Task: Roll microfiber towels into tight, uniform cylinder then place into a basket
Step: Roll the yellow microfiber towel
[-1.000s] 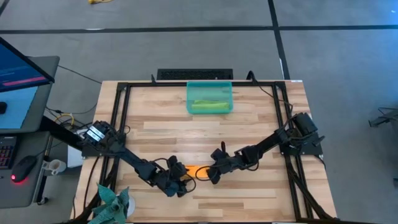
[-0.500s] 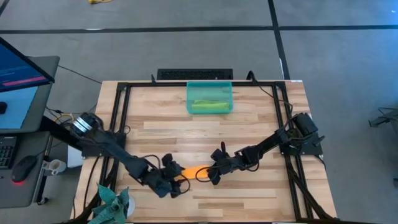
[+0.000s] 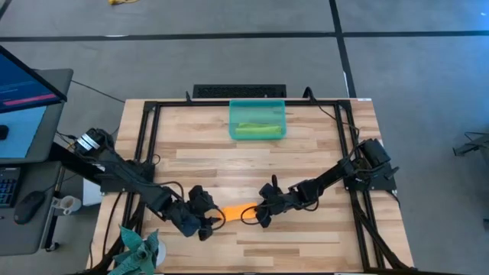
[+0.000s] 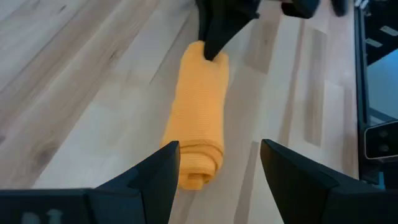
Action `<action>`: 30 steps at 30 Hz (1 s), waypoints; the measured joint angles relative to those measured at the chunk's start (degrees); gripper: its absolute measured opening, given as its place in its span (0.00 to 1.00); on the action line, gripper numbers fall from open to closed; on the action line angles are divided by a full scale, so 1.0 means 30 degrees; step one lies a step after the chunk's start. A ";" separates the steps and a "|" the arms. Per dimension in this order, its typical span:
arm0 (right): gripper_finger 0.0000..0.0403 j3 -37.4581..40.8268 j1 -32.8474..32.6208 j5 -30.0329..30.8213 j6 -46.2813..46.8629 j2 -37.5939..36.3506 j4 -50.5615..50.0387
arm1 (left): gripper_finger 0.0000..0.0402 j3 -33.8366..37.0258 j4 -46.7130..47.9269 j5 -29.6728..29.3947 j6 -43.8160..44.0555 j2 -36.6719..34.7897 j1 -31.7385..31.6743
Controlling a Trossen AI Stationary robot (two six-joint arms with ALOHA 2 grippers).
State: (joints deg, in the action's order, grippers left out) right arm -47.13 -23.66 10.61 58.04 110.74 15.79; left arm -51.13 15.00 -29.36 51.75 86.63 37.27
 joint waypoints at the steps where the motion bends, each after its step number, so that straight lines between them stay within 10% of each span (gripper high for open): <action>1: 0.05 0.0019 0.0000 0.0002 -0.0006 0.0000 0.0072 | 0.54 0.0007 0.0102 0.0225 0.0073 -0.0013 -0.0130; 30: 0.05 0.0044 -0.0080 0.0459 -0.0007 0.0029 0.0198 | 0.62 -0.0364 -0.2884 0.1422 -0.9040 0.3733 -0.1054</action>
State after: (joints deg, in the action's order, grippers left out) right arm -47.00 -23.90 11.99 58.02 110.83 16.38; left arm -52.22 6.35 -25.10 24.63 97.83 34.11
